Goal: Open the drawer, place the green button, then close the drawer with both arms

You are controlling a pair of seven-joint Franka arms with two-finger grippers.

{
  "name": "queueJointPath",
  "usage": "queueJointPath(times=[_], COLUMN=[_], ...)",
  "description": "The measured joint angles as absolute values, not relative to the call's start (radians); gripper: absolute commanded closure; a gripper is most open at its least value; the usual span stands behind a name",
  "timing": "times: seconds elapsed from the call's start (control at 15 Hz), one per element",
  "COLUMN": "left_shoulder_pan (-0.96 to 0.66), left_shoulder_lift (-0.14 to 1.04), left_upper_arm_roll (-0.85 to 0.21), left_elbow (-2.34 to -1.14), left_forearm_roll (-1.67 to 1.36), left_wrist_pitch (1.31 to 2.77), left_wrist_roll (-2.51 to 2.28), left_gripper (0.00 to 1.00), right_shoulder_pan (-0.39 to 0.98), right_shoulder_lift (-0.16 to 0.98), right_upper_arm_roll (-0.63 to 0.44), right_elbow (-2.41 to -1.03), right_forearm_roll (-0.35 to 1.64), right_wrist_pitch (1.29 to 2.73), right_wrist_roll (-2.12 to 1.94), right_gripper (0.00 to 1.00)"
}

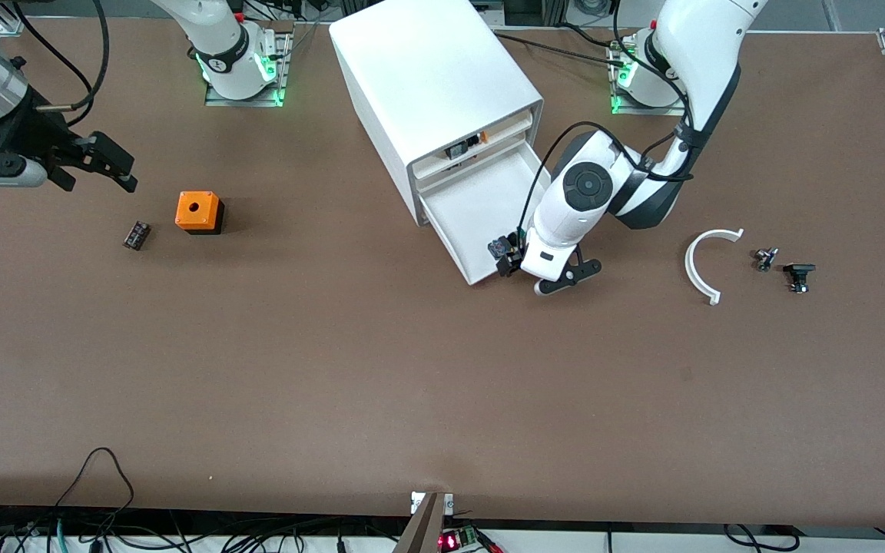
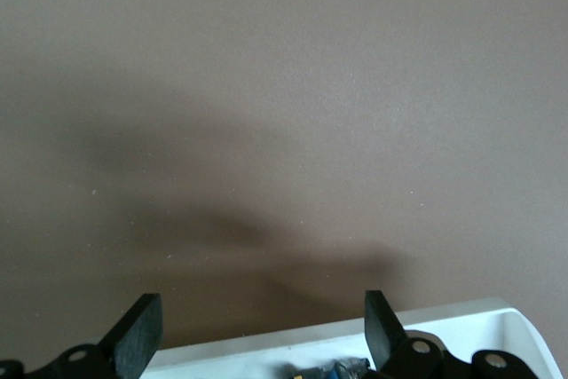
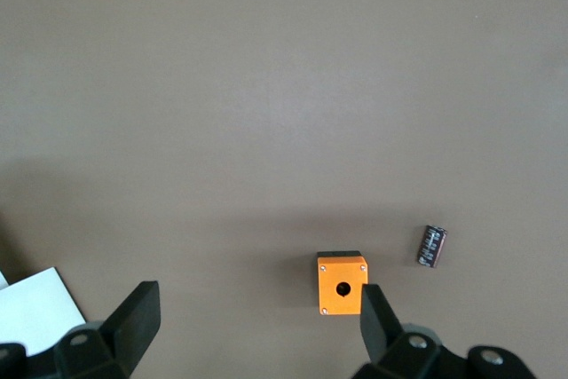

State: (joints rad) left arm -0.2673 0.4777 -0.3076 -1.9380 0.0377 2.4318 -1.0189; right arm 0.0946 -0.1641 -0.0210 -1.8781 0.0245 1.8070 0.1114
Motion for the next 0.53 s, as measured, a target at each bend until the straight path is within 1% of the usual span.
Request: queueJointPath(times=[0.13, 0.53], left_shoulder_pan=[-0.267, -0.268], left_shoulder_lift=[0.479, 0.497], left_upper_arm_roll=[-0.305, -0.301], left_elbow=[-1.94, -1.942], left_forearm_roll=[0.038, 0.093], left_wrist_pitch=[2.448, 2.47], left_wrist_roll=[-1.022, -1.049], left_gripper=[0.0, 0.0], right_shoulder_pan=[0.07, 0.067], right_shoulder_lift=[-0.181, -0.172], right_upper_arm_roll=[-0.005, 0.009], right_elbow=[-1.895, -1.882], right_forearm_roll=[0.024, 0.018], right_wrist_pitch=[1.802, 1.798], right_wrist_roll=[0.103, 0.103], right_gripper=[0.0, 0.0])
